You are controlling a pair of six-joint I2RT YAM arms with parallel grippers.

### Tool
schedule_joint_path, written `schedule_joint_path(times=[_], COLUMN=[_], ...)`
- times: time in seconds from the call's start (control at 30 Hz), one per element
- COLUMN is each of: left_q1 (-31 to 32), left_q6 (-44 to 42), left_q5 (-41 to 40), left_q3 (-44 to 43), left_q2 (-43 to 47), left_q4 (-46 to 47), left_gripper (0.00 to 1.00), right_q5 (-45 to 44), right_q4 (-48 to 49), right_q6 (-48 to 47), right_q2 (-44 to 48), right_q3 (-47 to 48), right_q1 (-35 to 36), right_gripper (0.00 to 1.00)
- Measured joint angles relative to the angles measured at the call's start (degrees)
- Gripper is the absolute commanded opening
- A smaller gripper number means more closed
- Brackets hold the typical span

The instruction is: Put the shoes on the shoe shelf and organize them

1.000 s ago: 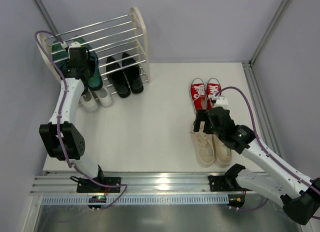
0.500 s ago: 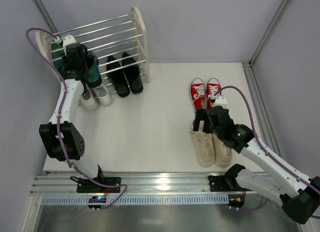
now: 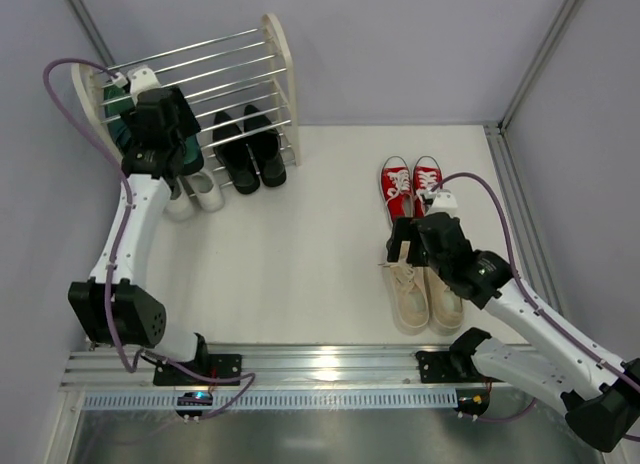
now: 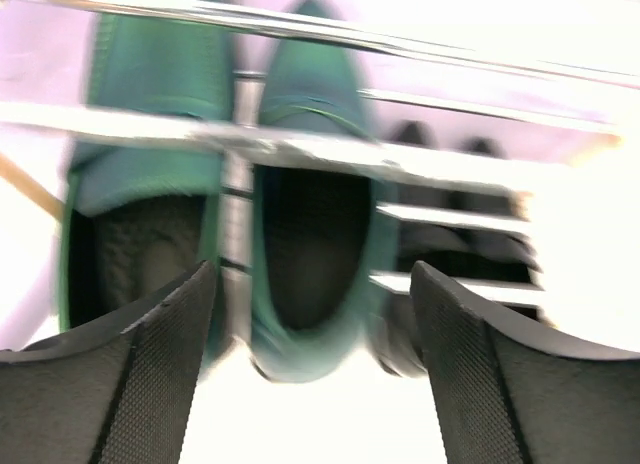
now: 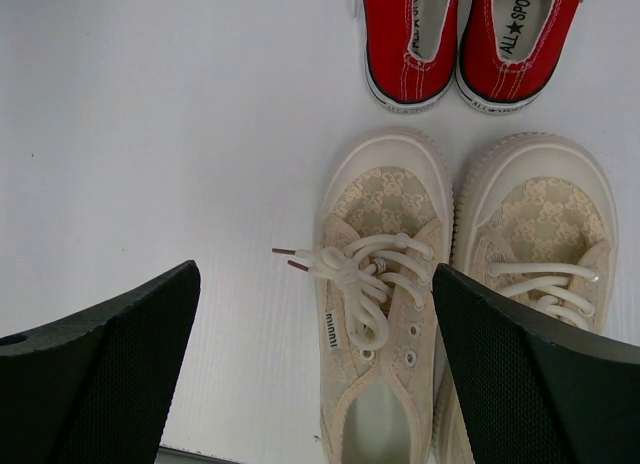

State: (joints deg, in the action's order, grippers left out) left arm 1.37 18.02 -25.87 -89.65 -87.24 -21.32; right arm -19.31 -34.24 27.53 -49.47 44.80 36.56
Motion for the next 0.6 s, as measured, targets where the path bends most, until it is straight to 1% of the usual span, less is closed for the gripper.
schedule_joint_path(times=[0.17, 0.27, 0.33, 0.5, 0.6], left_q1=[8.85, 14.19, 18.53, 31.82, 37.29], left_q6=[2.54, 4.22, 5.51, 9.01, 10.58], left_q5=[-0.98, -2.29, -3.06, -4.31, -4.66], left_q3=[2.19, 3.06, 5.01, 13.64, 18.51], left_q2=[8.33, 11.3, 12.81, 13.99, 13.99], left_q4=[-1.11, -1.79, -1.88, -2.75, -3.67], left_gripper=[0.83, 0.83, 0.84, 0.84, 0.84], right_q5=[-1.01, -2.05, -2.25, 0.85, 2.14], right_q4=[-0.13, -1.09, -2.19, -3.41, -3.17], right_q6=[0.26, 1.14, 1.7, 2.58, 2.62], right_q2=[1.25, 1.66, 1.31, -3.87, -7.41], right_q3=[0.0, 0.11, 0.61, 3.41, 4.76], right_q1=[-0.72, -3.39, -6.73, -21.42, -24.63], right_gripper=[0.97, 0.97, 0.97, 0.98, 0.98])
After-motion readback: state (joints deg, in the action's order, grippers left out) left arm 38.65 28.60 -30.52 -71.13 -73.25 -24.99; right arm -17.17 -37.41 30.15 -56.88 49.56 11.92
